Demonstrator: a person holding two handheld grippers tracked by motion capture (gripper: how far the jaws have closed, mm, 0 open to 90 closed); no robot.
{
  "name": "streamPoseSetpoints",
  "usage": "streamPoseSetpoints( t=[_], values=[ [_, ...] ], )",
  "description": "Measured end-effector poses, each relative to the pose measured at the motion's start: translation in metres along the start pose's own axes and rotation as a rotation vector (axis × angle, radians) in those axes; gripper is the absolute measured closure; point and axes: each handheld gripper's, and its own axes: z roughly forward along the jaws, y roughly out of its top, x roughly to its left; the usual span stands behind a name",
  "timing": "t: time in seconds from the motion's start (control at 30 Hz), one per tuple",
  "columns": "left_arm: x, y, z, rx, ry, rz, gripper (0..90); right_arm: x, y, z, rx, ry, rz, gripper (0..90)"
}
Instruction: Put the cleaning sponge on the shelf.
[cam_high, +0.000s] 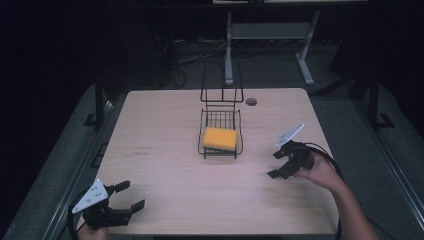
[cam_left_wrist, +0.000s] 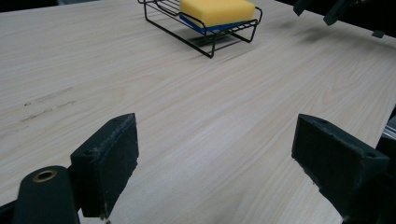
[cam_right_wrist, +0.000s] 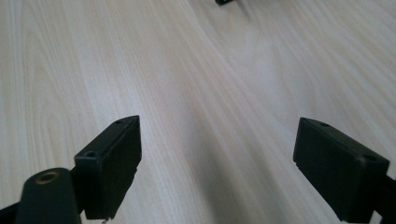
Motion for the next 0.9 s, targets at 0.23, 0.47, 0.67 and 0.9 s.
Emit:
streamPoseSetpoints(
  t=[0.23, 0.47, 0.67, 0.9],
  values=[
    [0.000, 0.000, 0.001, 0.006, -0.001, 0.001, 14.1, 0.004, -0.011, -0.001, 0.001, 0.006, 0.015, 15.0],
    [-0.001, 0.000, 0.002, 0.007, 0.001, 0.001, 14.1, 0.011, -0.022, -0.003, 0.003, 0.008, 0.023, 15.0],
    [-0.001, 0.000, 0.003, 0.009, -0.001, 0.004, 14.1, 0.021, -0.031, -0.005, 0.004, 0.000, 0.012, 15.1],
    [-0.002, 0.001, 0.004, 0.011, -0.002, 0.008, 14.1, 0.038, -0.034, -0.008, 0.021, -0.006, -0.009, 15.1]
  ],
)
